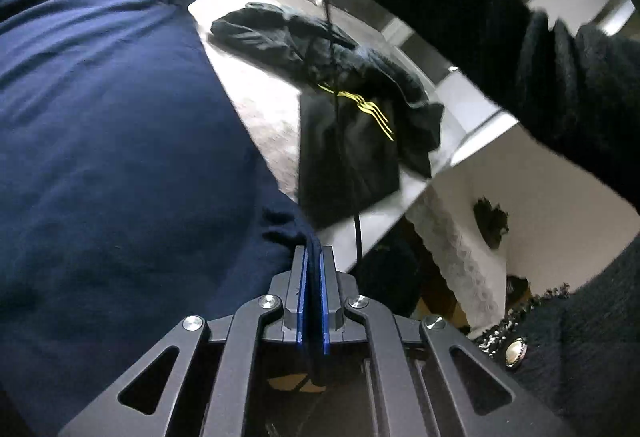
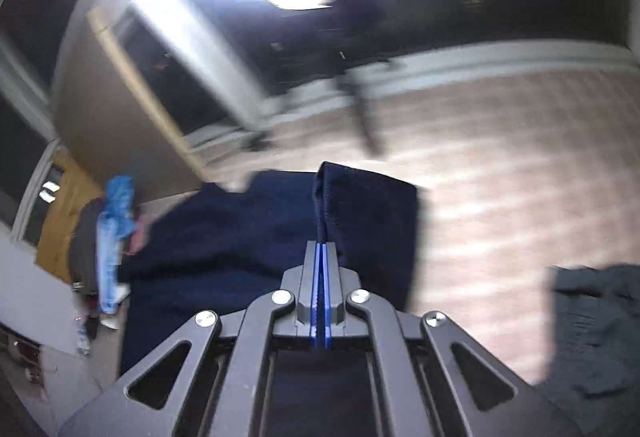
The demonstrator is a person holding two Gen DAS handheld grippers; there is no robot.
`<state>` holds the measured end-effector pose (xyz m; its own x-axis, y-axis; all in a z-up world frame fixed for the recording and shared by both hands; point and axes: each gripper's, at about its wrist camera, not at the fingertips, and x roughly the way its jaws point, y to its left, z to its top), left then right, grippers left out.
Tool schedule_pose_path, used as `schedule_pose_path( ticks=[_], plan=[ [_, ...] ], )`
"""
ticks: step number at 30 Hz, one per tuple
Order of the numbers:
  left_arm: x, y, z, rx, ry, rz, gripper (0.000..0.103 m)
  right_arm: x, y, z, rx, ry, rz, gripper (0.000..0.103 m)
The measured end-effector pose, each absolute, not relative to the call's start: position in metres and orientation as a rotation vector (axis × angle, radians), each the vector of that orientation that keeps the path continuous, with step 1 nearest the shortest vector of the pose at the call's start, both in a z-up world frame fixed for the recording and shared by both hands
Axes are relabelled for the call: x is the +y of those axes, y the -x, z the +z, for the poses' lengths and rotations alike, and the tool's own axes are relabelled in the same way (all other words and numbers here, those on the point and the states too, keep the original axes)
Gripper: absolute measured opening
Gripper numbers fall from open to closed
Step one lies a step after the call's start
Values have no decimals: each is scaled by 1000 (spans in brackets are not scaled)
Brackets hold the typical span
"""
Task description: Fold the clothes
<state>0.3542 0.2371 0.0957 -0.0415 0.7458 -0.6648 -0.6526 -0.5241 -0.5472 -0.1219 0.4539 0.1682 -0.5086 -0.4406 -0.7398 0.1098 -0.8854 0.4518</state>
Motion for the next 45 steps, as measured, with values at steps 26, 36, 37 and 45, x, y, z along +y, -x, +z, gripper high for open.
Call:
schedule_pose_path(
  ticks=[26, 36, 37, 45],
  plan=[
    [224, -366, 100, -115, 1191, 1752, 3, 468, 104, 75, -250, -1632, -2401, 31],
    [209, -378, 98, -185, 1208, 1799, 2, 445, 108, 101, -159, -1597, -2458, 4],
    [212, -383, 94, -153, 1220, 1797, 2, 442, 107, 101, -109, -1600, -2469, 4],
    [215, -404, 88, -66, 1222, 1822, 10, 458, 51, 120, -6, -1569, -2480, 9]
  ],
)
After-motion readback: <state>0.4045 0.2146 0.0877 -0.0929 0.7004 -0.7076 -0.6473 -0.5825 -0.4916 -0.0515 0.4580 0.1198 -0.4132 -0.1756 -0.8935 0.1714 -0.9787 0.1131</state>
